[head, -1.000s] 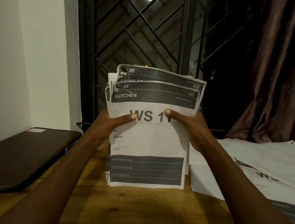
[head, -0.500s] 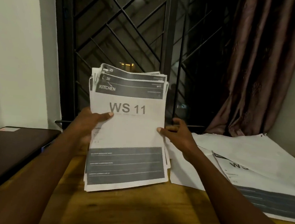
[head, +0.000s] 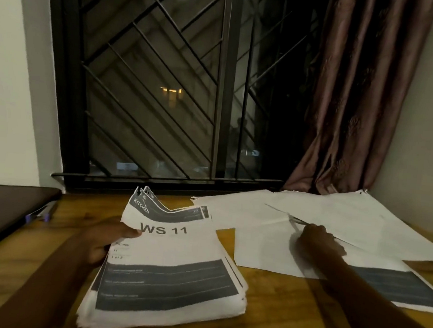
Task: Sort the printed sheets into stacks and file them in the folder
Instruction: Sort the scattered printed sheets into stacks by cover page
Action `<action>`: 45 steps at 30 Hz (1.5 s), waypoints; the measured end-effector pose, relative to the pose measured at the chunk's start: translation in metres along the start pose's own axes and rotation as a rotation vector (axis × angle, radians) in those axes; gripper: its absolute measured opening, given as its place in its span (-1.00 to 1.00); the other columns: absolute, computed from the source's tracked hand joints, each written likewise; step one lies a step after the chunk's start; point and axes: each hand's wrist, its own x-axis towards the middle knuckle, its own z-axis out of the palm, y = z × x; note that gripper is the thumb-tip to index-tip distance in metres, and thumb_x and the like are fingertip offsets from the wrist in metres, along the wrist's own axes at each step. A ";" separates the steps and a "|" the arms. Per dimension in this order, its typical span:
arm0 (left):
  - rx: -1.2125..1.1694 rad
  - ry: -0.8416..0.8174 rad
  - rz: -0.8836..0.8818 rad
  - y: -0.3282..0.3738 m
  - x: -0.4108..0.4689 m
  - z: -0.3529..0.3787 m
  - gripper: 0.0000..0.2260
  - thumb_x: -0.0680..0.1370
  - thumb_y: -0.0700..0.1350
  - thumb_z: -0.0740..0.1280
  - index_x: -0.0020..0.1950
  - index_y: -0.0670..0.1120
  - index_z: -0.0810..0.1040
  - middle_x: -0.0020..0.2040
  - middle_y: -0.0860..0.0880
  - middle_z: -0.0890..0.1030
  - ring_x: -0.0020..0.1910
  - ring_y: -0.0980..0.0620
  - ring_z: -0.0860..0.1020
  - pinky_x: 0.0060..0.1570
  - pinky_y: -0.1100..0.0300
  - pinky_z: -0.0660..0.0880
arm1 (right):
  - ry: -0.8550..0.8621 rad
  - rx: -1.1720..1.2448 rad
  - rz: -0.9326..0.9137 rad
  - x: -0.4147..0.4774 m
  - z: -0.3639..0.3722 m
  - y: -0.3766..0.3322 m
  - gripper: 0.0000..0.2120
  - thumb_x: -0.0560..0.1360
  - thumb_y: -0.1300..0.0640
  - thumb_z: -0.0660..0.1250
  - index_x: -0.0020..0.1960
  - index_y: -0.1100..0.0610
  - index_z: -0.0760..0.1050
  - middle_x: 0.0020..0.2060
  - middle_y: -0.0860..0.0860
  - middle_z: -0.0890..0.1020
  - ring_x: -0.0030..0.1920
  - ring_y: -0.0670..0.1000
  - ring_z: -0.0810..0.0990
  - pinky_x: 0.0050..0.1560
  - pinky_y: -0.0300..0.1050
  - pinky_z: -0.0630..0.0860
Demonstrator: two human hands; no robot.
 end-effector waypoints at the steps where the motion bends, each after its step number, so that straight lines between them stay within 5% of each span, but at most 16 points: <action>1: 0.013 0.003 -0.010 -0.002 -0.002 0.002 -0.80 0.51 -0.34 0.34 0.13 -0.28 0.55 -0.06 -0.28 0.68 -0.13 -0.25 0.67 -0.11 -0.07 0.62 | 0.015 -0.048 -0.040 0.000 -0.002 -0.001 -0.60 0.50 0.07 0.19 0.31 0.17 0.41 0.24 0.16 0.50 0.27 0.24 0.46 0.29 0.30 0.34; 3: 0.000 0.042 -0.008 -0.007 0.004 -0.002 -0.84 0.53 -0.36 0.30 0.09 -0.26 0.56 -0.14 -0.24 0.70 -0.22 -0.23 0.68 -0.20 -0.04 0.63 | 0.058 -0.152 -0.131 -0.004 -0.007 -0.006 -0.62 0.52 0.12 0.19 0.31 0.18 0.43 0.18 0.14 0.52 0.21 0.19 0.51 0.19 0.12 0.47; 6: -0.090 0.076 -0.014 -0.010 0.007 -0.005 -0.77 0.52 -0.35 0.30 0.17 -0.26 0.53 0.02 -0.29 0.66 -0.02 -0.32 0.62 0.10 -0.19 0.52 | 0.109 -0.249 -0.298 -0.021 -0.017 -0.034 -0.66 0.55 0.10 0.20 0.30 0.17 0.42 0.17 0.12 0.51 0.18 0.13 0.52 0.13 -0.02 0.48; 11: -0.119 0.065 0.032 -0.009 0.001 -0.001 -0.89 0.55 -0.32 0.30 0.04 -0.20 0.57 -0.21 -0.16 0.71 -0.12 -0.23 0.64 -0.09 -0.04 0.56 | 0.038 0.101 -0.556 -0.081 -0.018 -0.130 -0.70 0.45 0.03 0.36 0.14 0.12 0.53 0.08 0.08 0.58 0.06 0.08 0.57 0.08 -0.04 0.53; 14: -0.099 0.048 0.093 -0.008 -0.006 0.002 -0.90 0.56 -0.19 0.35 0.03 -0.18 0.59 -0.11 -0.18 0.71 -0.14 -0.19 0.68 -0.04 -0.08 0.57 | 0.010 0.246 -0.746 -0.137 -0.001 -0.176 -0.82 0.45 0.08 0.34 0.01 0.11 0.60 -0.01 0.07 0.62 -0.02 0.07 0.61 -0.02 -0.09 0.56; 20: -0.218 -0.050 0.112 -0.003 -0.015 0.006 -0.62 0.56 0.18 0.25 0.09 -0.11 0.60 -0.04 -0.21 0.70 -0.12 -0.17 0.69 -0.10 -0.01 0.61 | -0.038 0.273 -1.034 -0.193 0.026 -0.213 -0.82 0.53 0.13 0.27 0.07 0.14 0.57 -0.02 0.13 0.63 -0.03 0.11 0.60 0.02 -0.01 0.57; 22: -0.229 -0.072 0.102 -0.001 -0.014 0.008 -0.60 0.53 0.19 0.26 0.07 -0.13 0.59 -0.04 -0.19 0.70 -0.12 -0.15 0.69 -0.17 0.05 0.62 | -0.201 0.417 -1.010 -0.197 0.029 -0.218 -0.78 0.55 0.12 0.24 0.15 0.13 0.54 0.03 0.14 0.63 -0.05 0.11 0.62 -0.01 -0.03 0.57; 25: -0.187 -0.014 0.121 -0.005 -0.013 0.004 -0.64 0.40 0.00 0.42 0.01 -0.26 0.56 -0.08 -0.23 0.67 -0.19 -0.19 0.66 -0.23 0.05 0.61 | -0.592 0.837 -0.729 -0.181 0.018 -0.213 -0.75 0.56 0.27 0.24 0.21 0.13 0.46 0.02 0.20 0.63 -0.21 0.06 0.65 -0.24 -0.07 0.61; 28: -0.109 0.049 0.095 -0.011 -0.008 0.000 -0.76 0.44 -0.33 0.43 0.10 -0.29 0.58 0.00 -0.29 0.67 -0.10 -0.25 0.67 -0.12 -0.06 0.62 | -0.384 1.085 -0.593 -0.133 0.007 -0.193 -0.72 0.50 0.37 0.30 0.17 0.14 0.47 0.02 0.18 0.64 -0.18 0.03 0.63 -0.16 -0.12 0.62; 31: 0.025 0.172 0.107 -0.009 0.001 -0.013 -0.86 0.50 -0.40 0.35 0.05 -0.33 0.55 -0.07 -0.28 0.64 -0.15 -0.21 0.60 -0.17 0.05 0.52 | -0.009 0.765 -0.553 -0.070 0.015 -0.163 -0.62 0.47 0.15 0.41 0.25 0.06 0.43 0.14 0.03 0.57 0.10 0.02 0.57 0.08 -0.28 0.49; 34: 0.233 0.367 0.071 0.000 0.010 -0.044 -0.94 0.53 -0.31 0.36 -0.10 -0.26 0.50 -0.17 -0.21 0.55 -0.28 -0.11 0.50 -0.22 0.09 0.42 | -0.138 0.240 -0.498 -0.035 0.037 -0.138 -0.13 0.32 -0.28 0.44 0.48 -0.03 0.15 0.49 0.06 0.22 0.48 0.16 0.18 0.42 0.18 0.23; 37: 0.251 0.411 0.000 -0.005 0.008 -0.065 -0.92 0.52 -0.30 0.37 -0.08 -0.30 0.49 -0.22 -0.21 0.60 -0.38 -0.06 0.51 -0.35 0.13 0.43 | -0.244 0.062 -0.434 -0.025 0.061 -0.130 0.07 0.25 -0.51 0.27 0.55 -0.05 -0.08 0.55 0.05 -0.03 0.54 0.19 -0.05 0.44 0.33 -0.07; 39: 0.149 0.347 0.014 -0.008 0.001 -0.065 -0.89 0.52 -0.29 0.37 -0.01 -0.31 0.54 -0.32 -0.16 0.66 -0.42 -0.06 0.61 -0.44 0.16 0.51 | -0.244 0.032 -0.417 -0.026 0.061 -0.135 0.01 0.26 -0.53 0.22 0.52 -0.02 0.05 0.52 0.06 0.14 0.51 0.17 0.10 0.46 0.30 -0.02; 41: 0.123 0.289 0.030 -0.012 0.004 -0.065 -0.81 0.51 -0.27 0.38 0.09 -0.32 0.55 -0.14 -0.25 0.68 -0.21 -0.17 0.66 -0.17 0.03 0.60 | -0.183 -0.009 -0.453 -0.029 0.051 -0.143 -0.20 0.33 -0.48 0.23 0.41 -0.02 0.28 0.40 0.02 0.38 0.42 0.12 0.30 0.43 0.26 0.09; 43: 0.163 0.238 0.035 -0.011 0.005 -0.064 -0.82 0.47 -0.25 0.41 -0.02 -0.33 0.53 0.00 -0.33 0.61 -0.08 -0.28 0.60 0.01 -0.03 0.51 | -0.066 -0.097 -0.519 -0.037 0.046 -0.147 -0.44 0.46 -0.31 0.25 0.33 0.00 0.40 0.29 0.01 0.49 0.33 0.09 0.41 0.40 0.19 0.17; 45: 0.211 0.249 0.024 -0.010 0.009 -0.064 -0.85 0.49 -0.23 0.41 -0.18 -0.27 0.48 -0.12 -0.33 0.58 -0.17 -0.23 0.57 -0.12 0.06 0.48 | 0.081 -0.200 -0.603 -0.042 0.048 -0.148 -0.62 0.53 -0.08 0.27 0.29 0.04 0.43 0.19 0.04 0.55 0.23 0.08 0.49 0.36 0.11 0.26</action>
